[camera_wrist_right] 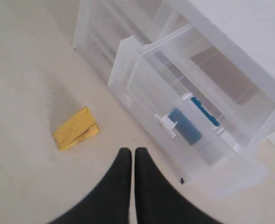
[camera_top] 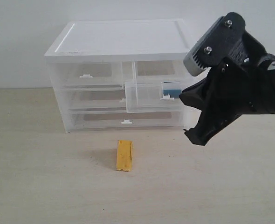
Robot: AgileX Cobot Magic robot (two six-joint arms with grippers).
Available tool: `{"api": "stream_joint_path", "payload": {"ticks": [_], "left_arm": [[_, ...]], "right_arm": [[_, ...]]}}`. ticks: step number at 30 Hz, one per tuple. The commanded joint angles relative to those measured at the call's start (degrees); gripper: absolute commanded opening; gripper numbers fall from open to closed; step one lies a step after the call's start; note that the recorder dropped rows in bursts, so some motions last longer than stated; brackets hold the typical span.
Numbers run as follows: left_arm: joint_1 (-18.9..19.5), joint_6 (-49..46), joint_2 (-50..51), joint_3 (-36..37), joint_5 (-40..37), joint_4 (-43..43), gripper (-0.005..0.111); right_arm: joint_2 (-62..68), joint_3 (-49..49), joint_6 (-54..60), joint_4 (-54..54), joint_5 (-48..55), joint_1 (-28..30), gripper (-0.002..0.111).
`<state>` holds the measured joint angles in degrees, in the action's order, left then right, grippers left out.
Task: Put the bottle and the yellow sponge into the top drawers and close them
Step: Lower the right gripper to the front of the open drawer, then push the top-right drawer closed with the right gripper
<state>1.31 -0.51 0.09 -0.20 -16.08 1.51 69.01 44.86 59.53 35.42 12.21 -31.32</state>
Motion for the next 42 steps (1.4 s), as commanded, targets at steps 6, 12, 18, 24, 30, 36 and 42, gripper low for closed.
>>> {"api": "stream_joint_path", "payload": {"ticks": [6, 12, 18, 24, 30, 36, 42], "left_arm": [[0.14, 0.51, -0.09, 0.20, -0.02, -0.39, 0.004], [0.14, 0.51, -0.09, 0.20, -0.02, -0.39, 0.004], [0.14, 0.51, -0.09, 0.20, -0.02, -0.39, 0.004], [0.14, 0.51, -0.09, 0.20, -0.02, -0.39, 0.004], [0.14, 0.51, -0.09, 0.20, -0.02, -0.39, 0.004], [0.14, 0.51, -0.09, 0.20, 0.09, -0.39, 0.004], [0.14, 0.51, -0.09, 0.20, 0.09, -0.39, 0.004]], "right_arm": [[0.81, -1.01, -56.20, -30.93, -6.03, -1.53, 0.000], [3.83, -11.95, -61.81, -28.38, -35.63, -1.92, 0.000], [11.30, -14.57, -60.71, -26.93, -46.25, -1.92, 0.000], [17.55, -12.18, -60.88, -27.35, -47.52, -1.92, 0.000], [19.03, -8.21, -62.96, -30.86, -46.07, -1.92, 0.000], [19.46, -3.69, -63.63, -31.57, -41.64, -1.92, 0.000], [22.30, -2.38, -65.10, -32.83, -40.99, -2.05, 0.000]]}}
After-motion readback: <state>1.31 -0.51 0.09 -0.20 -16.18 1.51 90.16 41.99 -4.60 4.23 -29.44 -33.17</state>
